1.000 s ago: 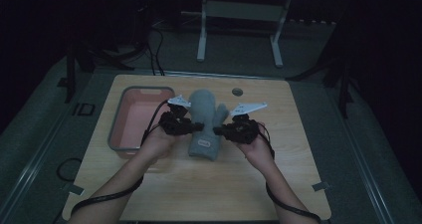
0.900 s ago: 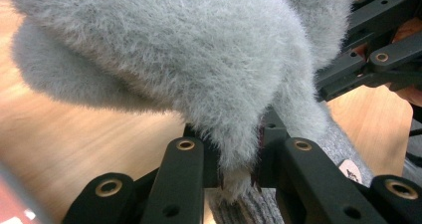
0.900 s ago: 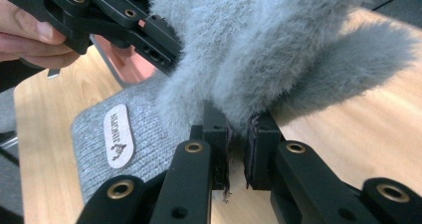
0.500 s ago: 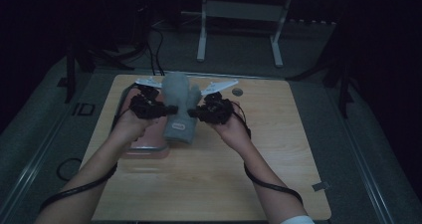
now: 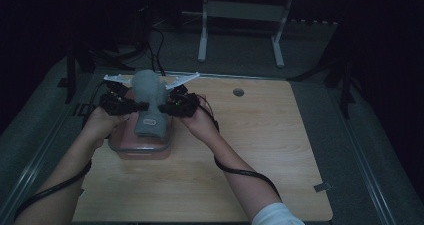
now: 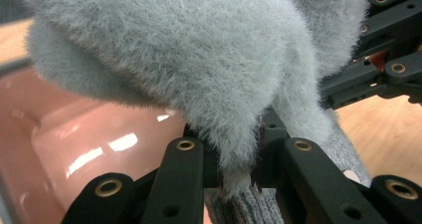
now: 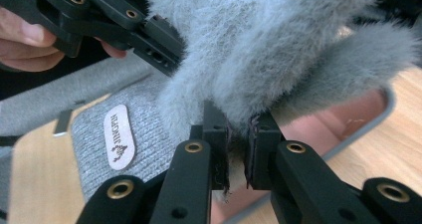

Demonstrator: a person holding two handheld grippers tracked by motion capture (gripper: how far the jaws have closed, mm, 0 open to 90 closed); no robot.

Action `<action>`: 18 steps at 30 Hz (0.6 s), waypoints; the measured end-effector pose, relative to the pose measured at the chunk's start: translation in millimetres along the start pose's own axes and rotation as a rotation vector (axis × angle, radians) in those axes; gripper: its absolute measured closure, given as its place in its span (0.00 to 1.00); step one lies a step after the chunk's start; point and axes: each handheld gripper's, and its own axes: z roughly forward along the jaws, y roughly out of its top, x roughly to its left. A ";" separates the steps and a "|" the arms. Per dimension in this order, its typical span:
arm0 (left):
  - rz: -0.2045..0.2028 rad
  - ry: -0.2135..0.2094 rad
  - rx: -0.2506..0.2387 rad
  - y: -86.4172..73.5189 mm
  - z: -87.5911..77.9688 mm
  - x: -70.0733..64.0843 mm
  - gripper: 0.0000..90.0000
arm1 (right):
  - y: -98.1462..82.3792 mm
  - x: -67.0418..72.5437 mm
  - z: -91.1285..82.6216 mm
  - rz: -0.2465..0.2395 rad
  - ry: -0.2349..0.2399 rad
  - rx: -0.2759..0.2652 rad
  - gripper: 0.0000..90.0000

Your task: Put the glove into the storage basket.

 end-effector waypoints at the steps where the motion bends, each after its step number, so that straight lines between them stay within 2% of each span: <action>1: -0.013 0.000 0.004 -3.7 3.2 4.5 0.87 | -0.8 -0.7 6.6 0.007 0.002 0.012 0.91; 8: -0.081 0.019 0.070 -25.0 34.7 27.1 0.87 | -15.1 -8.1 46.6 0.027 -0.017 0.100 0.91; 10: -0.099 0.029 0.091 -29.0 42.6 31.1 0.87 | -19.6 -11.9 56.8 0.050 -0.013 0.130 0.91; 13: -0.108 0.080 0.152 -33.1 55.2 32.3 0.87 | -25.8 -13.8 71.6 0.062 -0.025 0.177 0.91; 14: -0.108 0.080 0.152 -33.1 55.2 32.3 0.87 | -25.8 -13.8 71.6 0.062 -0.025 0.177 0.91; 16: -0.128 0.098 0.194 -35.3 65.3 34.4 0.87 | -30.3 -14.6 82.3 0.049 -0.044 0.216 0.91; 18: -0.133 0.098 0.214 -35.9 70.1 36.3 0.87 | -32.5 -16.7 86.7 0.073 -0.042 0.235 0.91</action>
